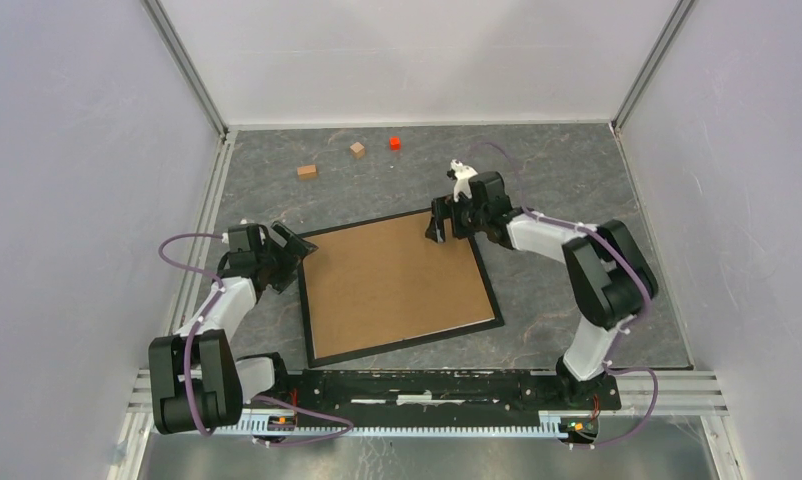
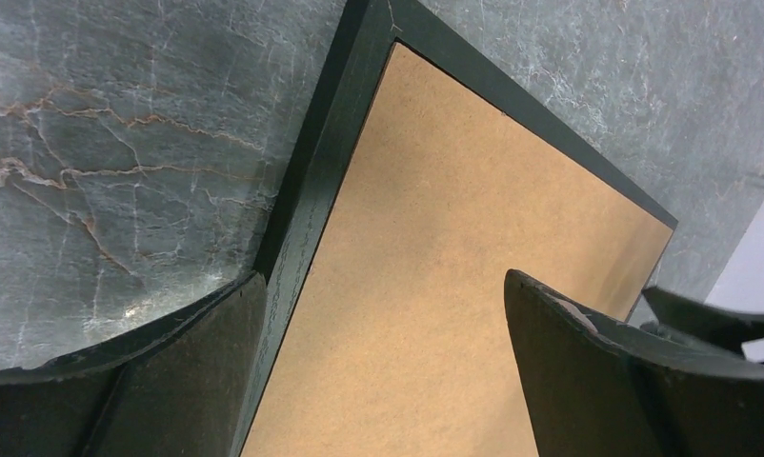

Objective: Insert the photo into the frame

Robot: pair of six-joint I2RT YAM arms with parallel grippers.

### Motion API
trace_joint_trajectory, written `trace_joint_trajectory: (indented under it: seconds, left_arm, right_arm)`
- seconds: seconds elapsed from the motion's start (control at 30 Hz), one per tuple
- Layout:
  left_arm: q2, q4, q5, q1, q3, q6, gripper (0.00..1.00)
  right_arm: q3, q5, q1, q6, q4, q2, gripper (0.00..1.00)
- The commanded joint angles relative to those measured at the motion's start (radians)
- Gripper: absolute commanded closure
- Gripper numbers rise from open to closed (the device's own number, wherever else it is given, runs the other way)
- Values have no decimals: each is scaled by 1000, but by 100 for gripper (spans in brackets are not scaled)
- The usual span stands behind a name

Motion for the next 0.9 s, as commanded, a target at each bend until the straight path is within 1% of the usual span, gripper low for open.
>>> trace_joint_trajectory:
  seconds: [0.0, 0.13, 0.2, 0.37, 0.53, 0.7, 0.87]
  left_arm:
    - [8, 39, 29, -9, 9, -32, 0]
    - [4, 42, 36, -16, -3, -44, 0]
    - [0, 45, 40, -19, -10, -50, 0]
    - [1, 48, 48, -26, -11, -62, 0]
    - [-13, 45, 43, -31, -17, -70, 0]
    - [-21, 40, 39, -30, -22, -76, 0]
    - [-30, 16, 37, -30, -20, -82, 0]
  right_arm:
    - [180, -8, 20, 46, 132, 127, 9]
    - [330, 19, 62, 32, 79, 237, 9]
    - [380, 33, 73, 23, 58, 279, 9]
    - [448, 59, 92, -6, 5, 363, 10]
    - [413, 59, 108, -15, -32, 334, 11]
    - [422, 29, 109, -6, -87, 295, 12]
    - [466, -58, 111, 17, -178, 261, 12]
